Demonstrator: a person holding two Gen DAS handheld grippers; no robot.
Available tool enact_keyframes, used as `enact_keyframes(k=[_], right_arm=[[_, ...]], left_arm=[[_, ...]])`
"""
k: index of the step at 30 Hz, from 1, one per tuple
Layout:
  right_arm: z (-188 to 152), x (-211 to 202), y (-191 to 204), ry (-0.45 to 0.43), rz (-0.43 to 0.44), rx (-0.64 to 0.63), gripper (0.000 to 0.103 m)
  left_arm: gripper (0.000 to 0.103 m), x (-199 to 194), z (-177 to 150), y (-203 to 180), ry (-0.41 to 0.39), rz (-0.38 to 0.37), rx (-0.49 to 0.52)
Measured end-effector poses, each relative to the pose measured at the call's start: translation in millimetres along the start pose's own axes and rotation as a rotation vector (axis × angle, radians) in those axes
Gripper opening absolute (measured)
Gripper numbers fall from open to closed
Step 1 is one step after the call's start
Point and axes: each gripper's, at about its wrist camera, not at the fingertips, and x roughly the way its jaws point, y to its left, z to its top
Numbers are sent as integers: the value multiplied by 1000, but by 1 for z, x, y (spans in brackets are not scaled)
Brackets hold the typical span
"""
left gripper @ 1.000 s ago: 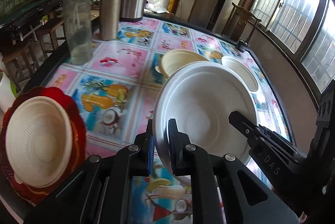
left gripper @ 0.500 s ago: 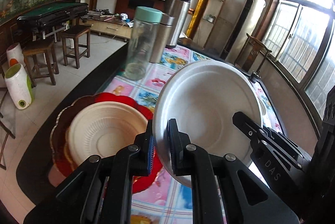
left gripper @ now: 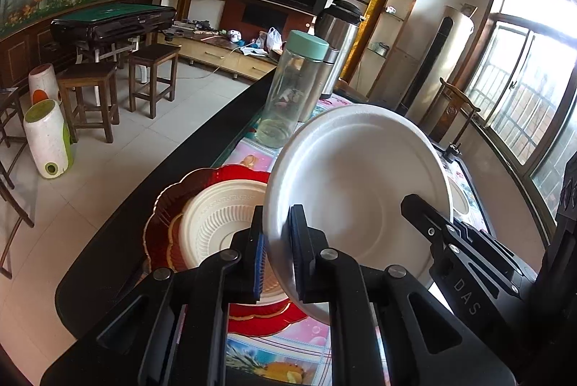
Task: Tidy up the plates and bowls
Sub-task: 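Lower the held white bowl onto the red plate stack with both grippers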
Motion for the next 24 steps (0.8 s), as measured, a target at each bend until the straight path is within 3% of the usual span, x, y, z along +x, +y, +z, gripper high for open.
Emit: enact_keyframes(k=[15, 24], right_arm=[[-4, 19, 22, 26, 2, -33, 12], [-11, 62, 27, 120, 9, -37, 13]], left_arm=[[11, 2, -2, 23, 3, 33, -26], [13, 29, -3, 31, 57, 105, 21]])
